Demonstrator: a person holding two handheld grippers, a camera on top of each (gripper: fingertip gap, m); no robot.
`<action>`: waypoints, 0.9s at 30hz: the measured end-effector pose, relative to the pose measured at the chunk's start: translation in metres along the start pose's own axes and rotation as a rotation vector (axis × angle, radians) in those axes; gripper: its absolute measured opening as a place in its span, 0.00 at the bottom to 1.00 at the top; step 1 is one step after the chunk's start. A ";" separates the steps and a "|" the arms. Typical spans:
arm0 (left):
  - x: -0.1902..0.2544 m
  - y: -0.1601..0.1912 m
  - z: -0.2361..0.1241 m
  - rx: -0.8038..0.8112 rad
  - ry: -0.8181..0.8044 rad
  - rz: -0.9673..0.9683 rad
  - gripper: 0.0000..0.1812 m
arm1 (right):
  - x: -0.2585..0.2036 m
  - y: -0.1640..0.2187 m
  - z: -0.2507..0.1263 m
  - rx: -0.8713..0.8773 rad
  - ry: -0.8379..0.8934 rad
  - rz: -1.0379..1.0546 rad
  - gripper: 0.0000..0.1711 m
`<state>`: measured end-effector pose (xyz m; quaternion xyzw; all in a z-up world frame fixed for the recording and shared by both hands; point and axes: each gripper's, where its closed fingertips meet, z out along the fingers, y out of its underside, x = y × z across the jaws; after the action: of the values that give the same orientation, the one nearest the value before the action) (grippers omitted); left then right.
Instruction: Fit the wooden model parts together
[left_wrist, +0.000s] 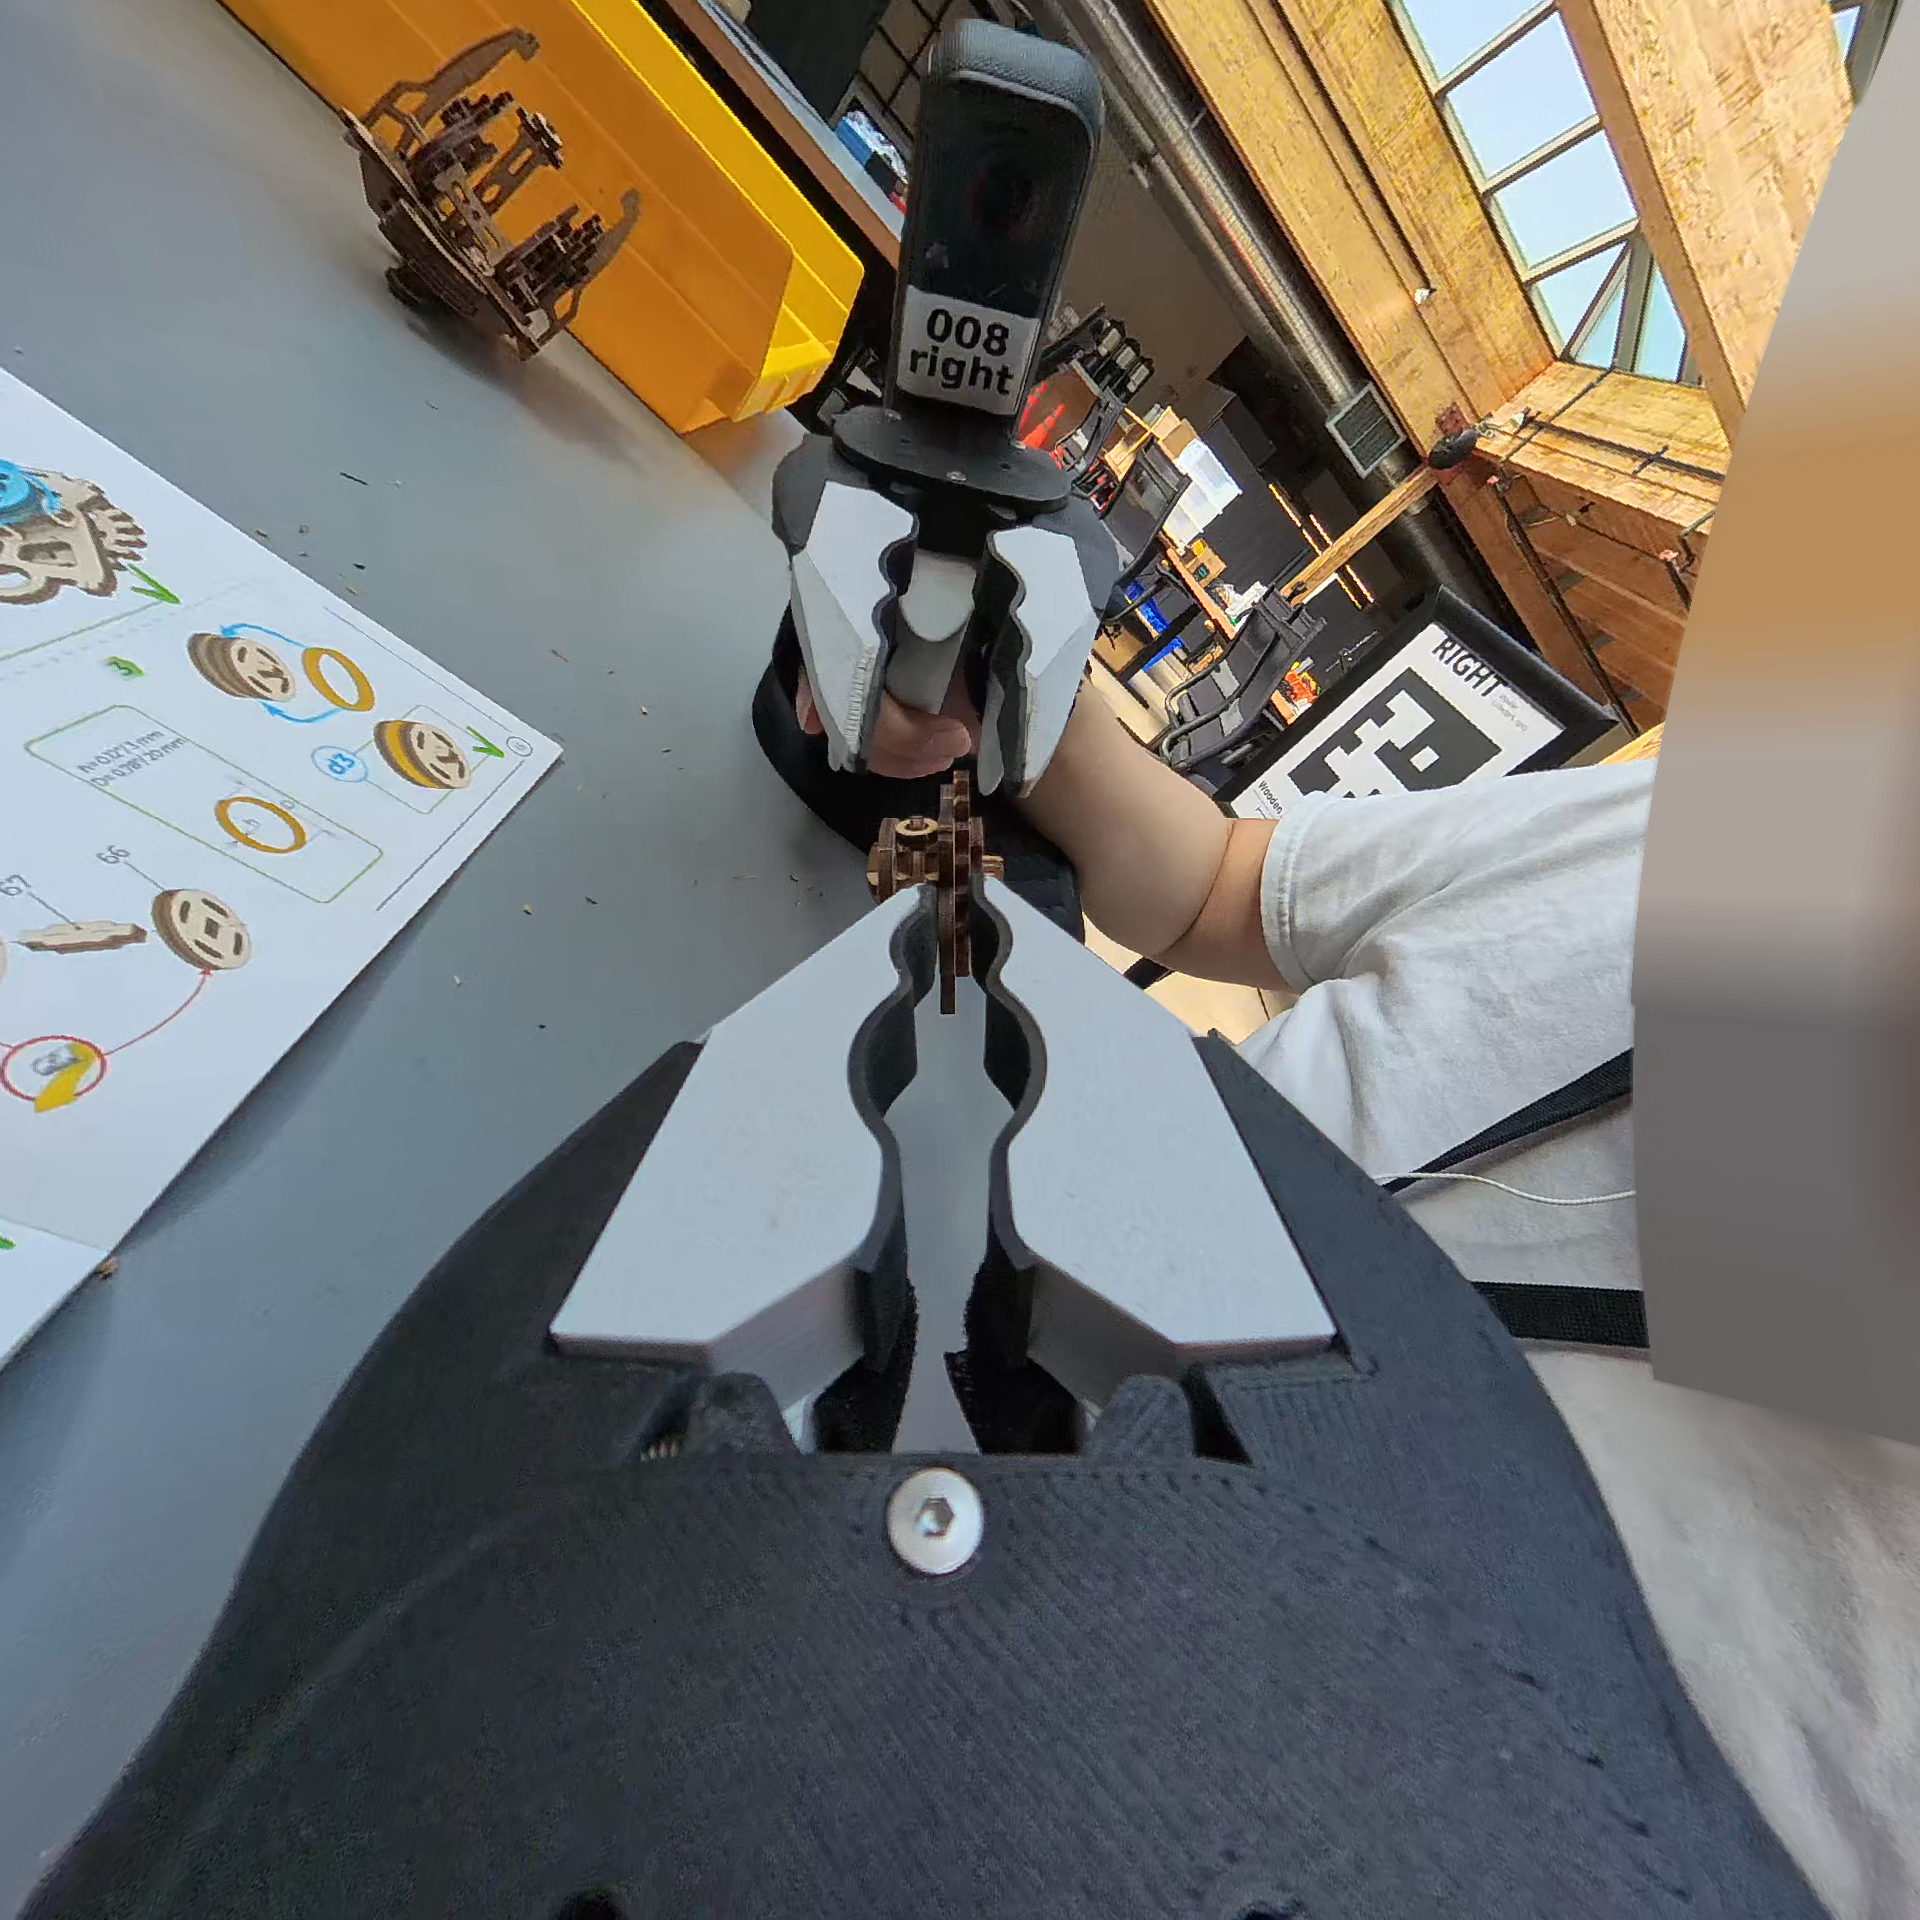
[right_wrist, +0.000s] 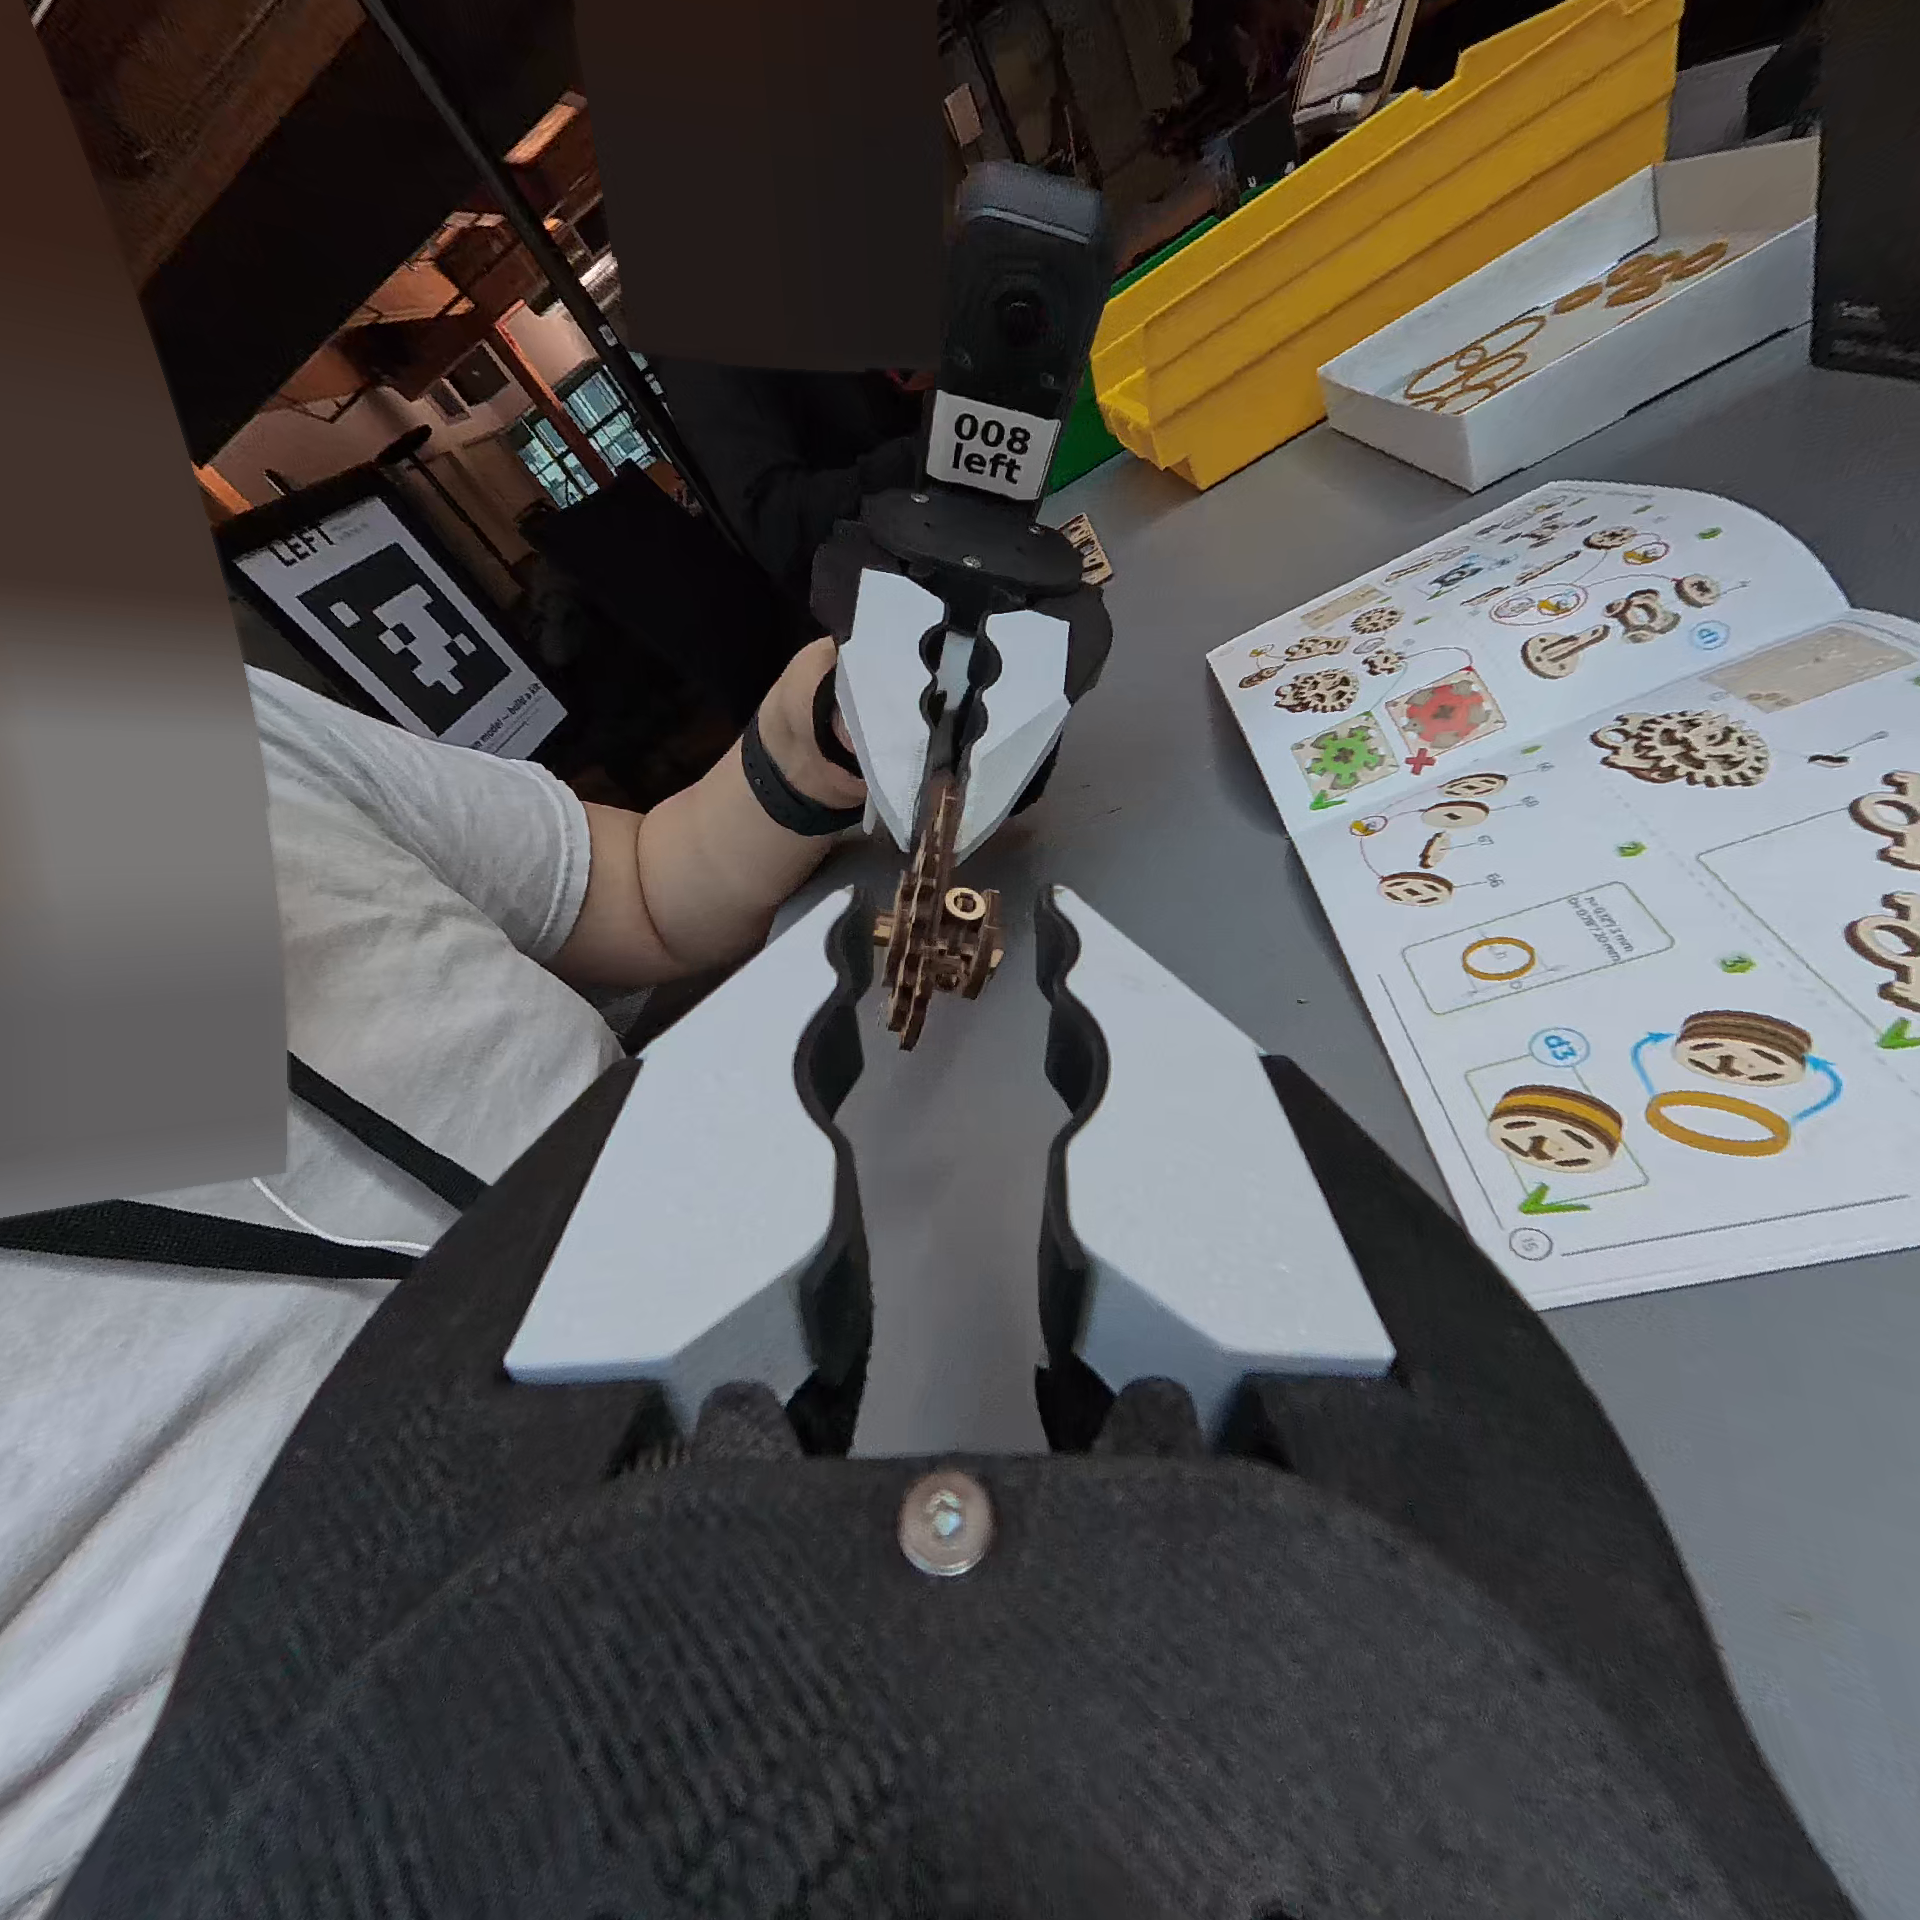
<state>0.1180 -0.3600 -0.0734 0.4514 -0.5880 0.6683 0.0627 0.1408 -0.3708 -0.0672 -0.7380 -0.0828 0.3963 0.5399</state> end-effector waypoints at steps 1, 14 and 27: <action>0.000 0.001 0.000 -0.007 -0.001 0.000 0.02 | -0.001 0.001 0.001 -0.003 -0.019 0.023 0.17; 0.009 -0.014 -0.004 0.082 0.056 0.000 0.07 | -0.013 0.007 0.007 -0.023 -0.130 0.250 0.00; -0.008 0.006 0.013 0.005 0.000 -0.091 0.12 | -0.001 0.004 0.002 0.008 -0.092 0.317 0.01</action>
<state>0.1257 -0.3699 -0.0844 0.4778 -0.5652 0.6661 0.0921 0.1372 -0.3716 -0.0706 -0.7207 0.0118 0.5101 0.4694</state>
